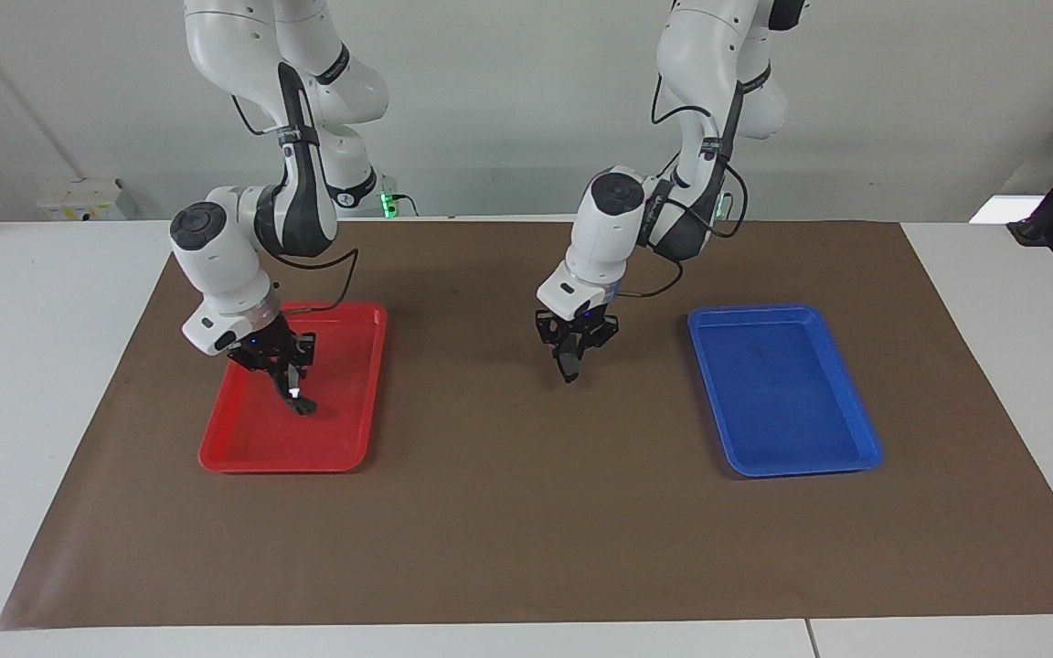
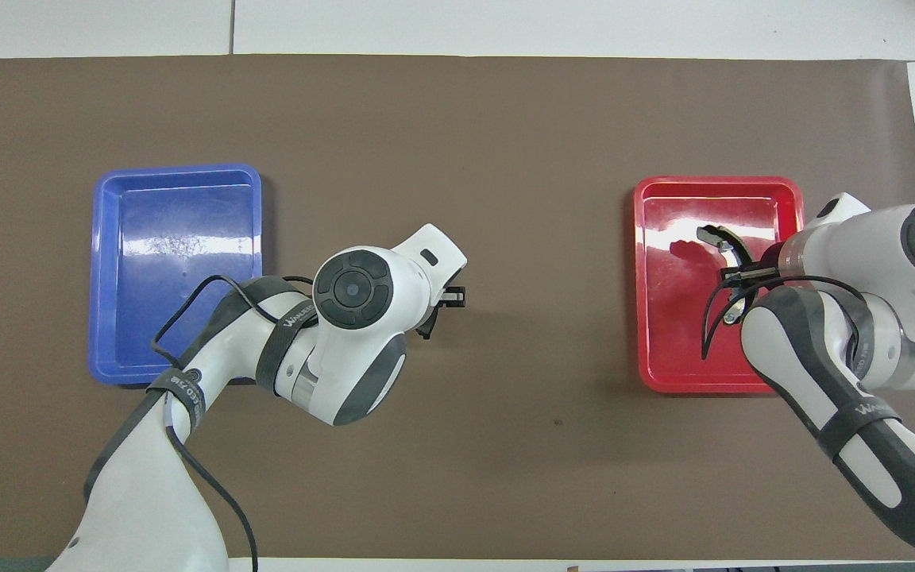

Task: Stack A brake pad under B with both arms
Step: 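Set the small pad down with the left gripper while the right gripper lifts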

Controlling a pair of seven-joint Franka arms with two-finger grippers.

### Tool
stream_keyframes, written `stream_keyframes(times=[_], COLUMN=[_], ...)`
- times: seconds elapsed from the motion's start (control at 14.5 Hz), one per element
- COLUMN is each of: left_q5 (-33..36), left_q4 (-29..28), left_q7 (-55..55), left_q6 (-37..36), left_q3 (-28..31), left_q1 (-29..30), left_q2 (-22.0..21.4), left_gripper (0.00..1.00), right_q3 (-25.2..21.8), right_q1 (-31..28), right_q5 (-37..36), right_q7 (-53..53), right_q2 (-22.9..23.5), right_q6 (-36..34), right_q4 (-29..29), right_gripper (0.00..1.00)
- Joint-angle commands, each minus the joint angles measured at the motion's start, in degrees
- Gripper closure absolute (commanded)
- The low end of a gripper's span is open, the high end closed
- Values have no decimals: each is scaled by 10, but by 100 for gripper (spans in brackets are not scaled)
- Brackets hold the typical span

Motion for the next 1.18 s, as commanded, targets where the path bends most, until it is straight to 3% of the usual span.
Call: stream_keyframes(times=[0.0,0.35,0.41,0.48,0.55,0.62,0.9,1.11], left_q5=[-9,-9,-9,-9,-9,-8,-7,-5], left_q4=[43,53,53,53,51,48,52,51], left_q7=[-10,-21,-21,-21,-21,-19,-14,0], left_q6=[5,55,57,58,68,77,70,1], left_q3=[10,10,10,10,10,10,16,18], left_q1=[-10,-20,-20,-22,-21,-22,-14,16], left_q2=[37,78,78,78,78,78,74,33], left_gripper=[99,99,94,78,46,0,0,0], right_q3=[3,3,3,3,3,3,6,5], right_q1=[-7,-9,-8,-8,-5,-3,21,67], right_q5=[15,9,9,9,9,9,9,9], right_q7=[-4,-9,-8,-8,-6,-1,49,133], right_q2=[-4,-3,-3,-3,-3,-4,-3,13], right_q6=[-12,-9,-8,-8,-10,-12,-89,-138], right_q4=[10,9,9,9,9,9,69,123], right_gripper=[100,100,100,100,100,100,100,100])
